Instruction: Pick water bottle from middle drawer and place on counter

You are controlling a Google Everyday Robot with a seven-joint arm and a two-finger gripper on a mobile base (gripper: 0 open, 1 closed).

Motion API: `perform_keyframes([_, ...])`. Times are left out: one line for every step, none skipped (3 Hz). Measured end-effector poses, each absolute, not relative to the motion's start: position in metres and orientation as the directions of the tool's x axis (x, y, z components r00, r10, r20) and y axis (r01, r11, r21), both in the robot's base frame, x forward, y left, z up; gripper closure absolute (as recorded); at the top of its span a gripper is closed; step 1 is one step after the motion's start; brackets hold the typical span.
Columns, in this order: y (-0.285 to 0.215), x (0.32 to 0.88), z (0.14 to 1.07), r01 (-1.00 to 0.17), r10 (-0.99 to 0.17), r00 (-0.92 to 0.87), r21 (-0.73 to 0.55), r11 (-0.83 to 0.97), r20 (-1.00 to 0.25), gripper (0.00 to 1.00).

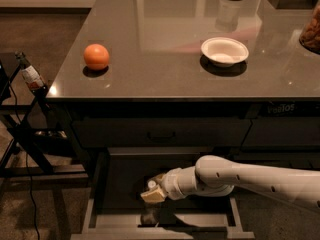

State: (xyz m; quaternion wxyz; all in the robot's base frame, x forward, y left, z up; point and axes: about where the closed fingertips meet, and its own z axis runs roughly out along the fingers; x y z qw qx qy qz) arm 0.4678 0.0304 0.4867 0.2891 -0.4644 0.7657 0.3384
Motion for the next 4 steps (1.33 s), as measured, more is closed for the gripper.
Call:
perform_keyframes([0.032, 0.468, 0.488, -0.906, -0.516, -0.402, 0.25, 0.34, -0.756, 1.0])
perform_keyframes([0.036, 0.469, 0.505, -0.907, -0.508, -0.399, 0.248, 0.34, -0.763, 1.0])
perform_keyframes([0.04, 0.475, 0.53, -0.904, -0.51, -0.409, 0.259, 0.341, -0.757, 1.0])
perform_keyframes([0.041, 0.484, 0.557, -0.901, -0.512, -0.414, 0.261, 0.345, -0.753, 1.0])
